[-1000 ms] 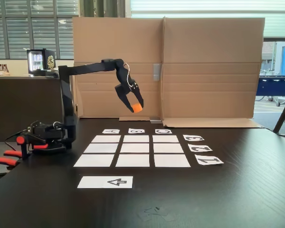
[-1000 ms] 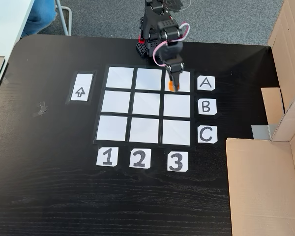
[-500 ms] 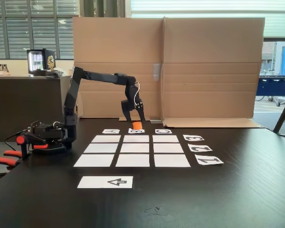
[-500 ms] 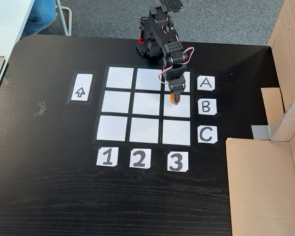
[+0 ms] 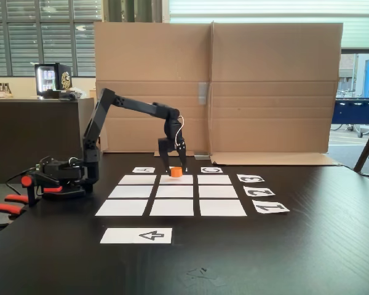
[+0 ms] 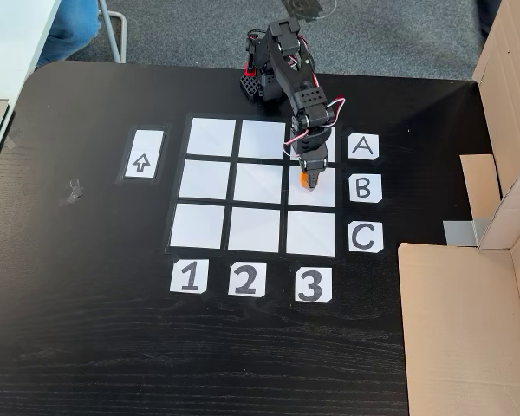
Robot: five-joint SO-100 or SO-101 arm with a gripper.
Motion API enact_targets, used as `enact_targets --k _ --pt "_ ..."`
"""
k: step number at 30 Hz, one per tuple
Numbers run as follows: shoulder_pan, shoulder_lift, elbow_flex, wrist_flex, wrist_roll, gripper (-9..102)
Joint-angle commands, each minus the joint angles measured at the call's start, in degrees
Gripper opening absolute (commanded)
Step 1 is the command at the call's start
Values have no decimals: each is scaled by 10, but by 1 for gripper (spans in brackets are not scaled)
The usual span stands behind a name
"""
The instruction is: Pick up the round, orange token and place it in the grid on square B3.
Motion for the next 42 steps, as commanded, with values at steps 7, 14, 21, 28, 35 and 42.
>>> enact_targets --k 7,14,21,28,35,42 --pt "-18 -20 -38 -15 12 -1" --pt "-16 -28 -27 -20 28 21" --pt "-16 -25 -12 -20 33 38" --pt "9 76 106 -115 36 48" --pt "48 291 359 -322 36 54" --pt "87 497 518 -371 31 55"
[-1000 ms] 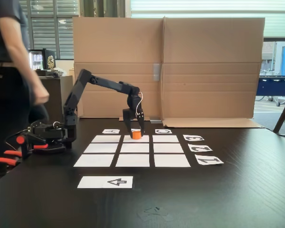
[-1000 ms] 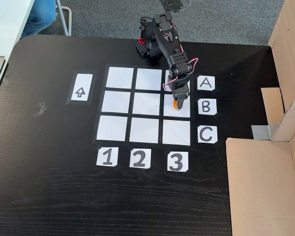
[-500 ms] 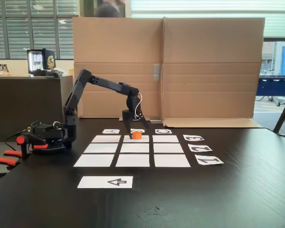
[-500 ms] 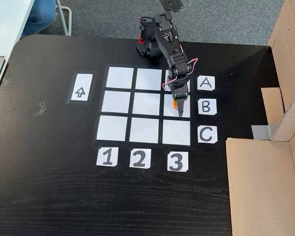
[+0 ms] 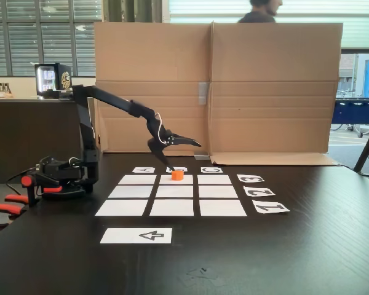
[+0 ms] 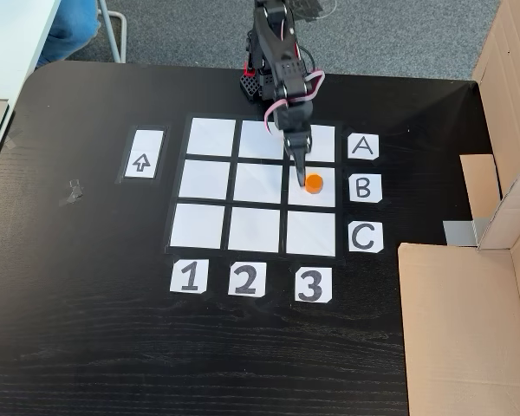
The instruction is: Pick up the round, orange token and place it in the grid on square B3.
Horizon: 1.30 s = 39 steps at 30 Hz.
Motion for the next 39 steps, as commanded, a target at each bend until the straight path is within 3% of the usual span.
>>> enact_targets --k 1,5,12,15,17,21,25,29,35,39 --pt "32 127 59 -18 -6 55" --pt "118 263 134 -31 -52 55" --pt "442 466 192 -35 -107 46" --pt "611 497 204 -68 -108 26" --pt "722 530 225 -83 -108 -1" --pt "913 626 380 -185 -135 -1" --pt "1063 757 507 -219 -156 -1" --pt "1141 791 516 -191 -158 -1" --pt "1184 876 517 -40 -169 -1" --pt "1182 879 516 -30 -162 -1"
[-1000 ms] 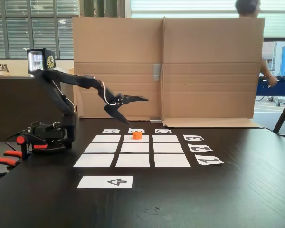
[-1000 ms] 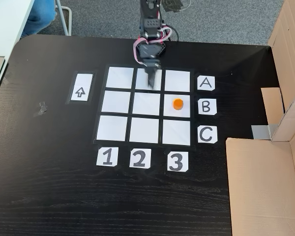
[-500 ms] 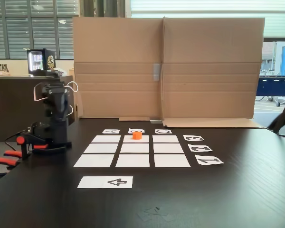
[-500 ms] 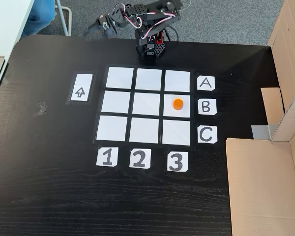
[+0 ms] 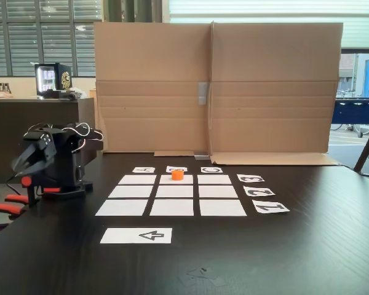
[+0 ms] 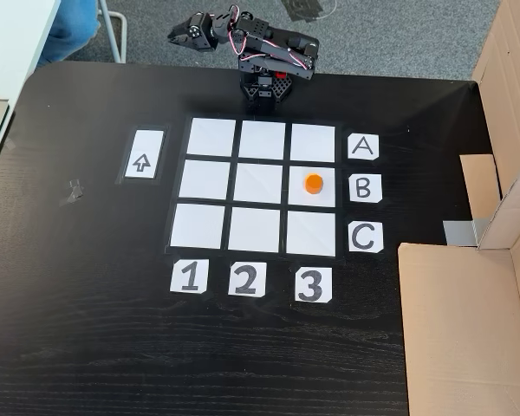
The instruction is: Pick up the round, orange token and place it in the grid on square B3.
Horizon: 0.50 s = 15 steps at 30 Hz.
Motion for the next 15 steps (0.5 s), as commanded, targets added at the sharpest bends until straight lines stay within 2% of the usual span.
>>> enact_targets --k 1,15 --pt "0 6 2 12 6 -1" --pt "5 6 2 8 4 -1"
